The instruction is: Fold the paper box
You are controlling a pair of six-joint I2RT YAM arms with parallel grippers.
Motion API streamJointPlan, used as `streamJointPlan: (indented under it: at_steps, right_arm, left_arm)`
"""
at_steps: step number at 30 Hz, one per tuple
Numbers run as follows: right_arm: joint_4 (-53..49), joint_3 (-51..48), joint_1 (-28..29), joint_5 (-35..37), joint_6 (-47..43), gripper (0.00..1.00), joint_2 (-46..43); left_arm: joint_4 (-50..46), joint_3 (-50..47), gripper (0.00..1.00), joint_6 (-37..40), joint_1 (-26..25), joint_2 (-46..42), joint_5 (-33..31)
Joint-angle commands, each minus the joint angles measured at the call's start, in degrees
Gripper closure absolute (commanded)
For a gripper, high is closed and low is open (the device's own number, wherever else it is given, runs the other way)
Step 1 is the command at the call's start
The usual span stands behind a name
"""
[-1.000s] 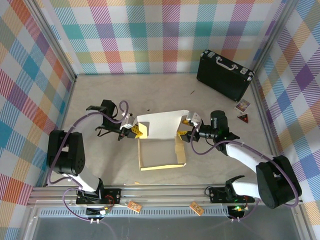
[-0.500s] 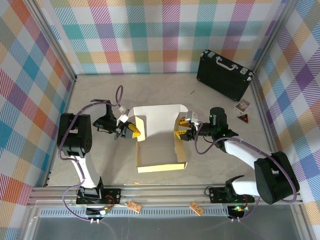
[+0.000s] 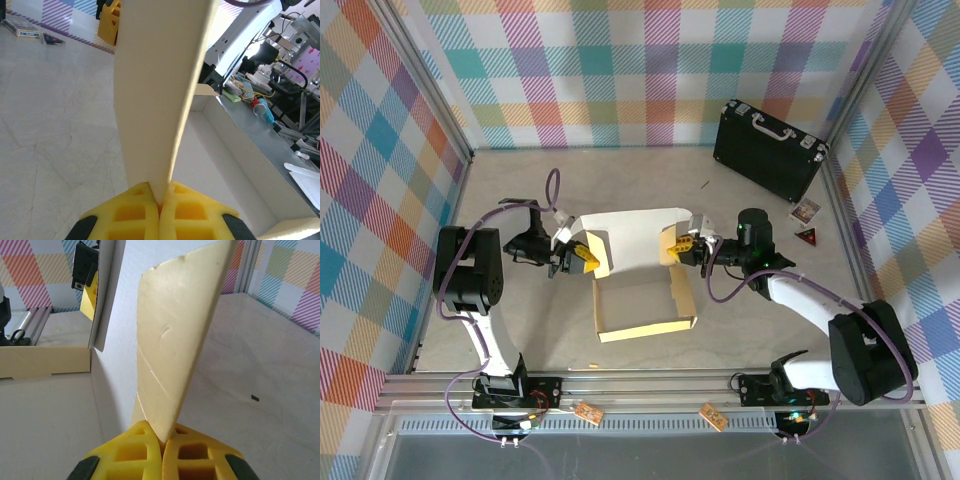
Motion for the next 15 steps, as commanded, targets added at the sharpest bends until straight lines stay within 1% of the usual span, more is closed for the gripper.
streamJointPlan:
  at_steps: [1, 3, 4, 6, 8, 9, 10, 15]
  right_arm:
    - [5.37, -1.06, 3.37, 3.35, -2.89, 1.0, -1.01]
    - [2.66, 0.53, 3.36, 1.19, -3.21, 0.78, -0.38]
    - [2.6, 1.22, 3.36, 0.66, -2.3, 0.75, 0.16]
    - [5.01, 1.11, 3.37, -0.5, -1.33, 0.74, 1.06]
    - [6.34, 1.26, 3.36, -1.17, -0.82, 0.76, 1.5]
    - [6.47, 1.58, 3.36, -1.75, -0.73, 0.83, 1.72]
    - [6.33, 1.86, 3.36, -2.23, -0.8, 1.0, 1.84]
    - [3.09, 2.79, 3.38, -2.61, -3.39, 1.0, 0.69]
  left_arm:
    - [-11.04, 0.04, 1.0, 34.76, -1.66, -0.46, 8.08]
    - [-10.87, -0.13, 1.0, 34.76, -1.63, -0.65, 8.08]
    - [-10.98, -0.11, 1.0, 34.7, -1.53, -0.58, 8.08]
    - [-11.12, -0.01, 1.0, 34.75, -1.57, -0.3, 8.11]
    - [-11.13, -0.1, 1.0, 34.76, -1.57, -0.3, 7.99]
    - [-11.13, -0.19, 1.0, 34.76, -1.56, -0.27, 7.91]
    - [-11.13, -0.32, 1.0, 34.76, -1.53, -0.28, 7.9]
    - [-11.13, -0.45, 1.0, 34.76, -1.43, -0.25, 7.77]
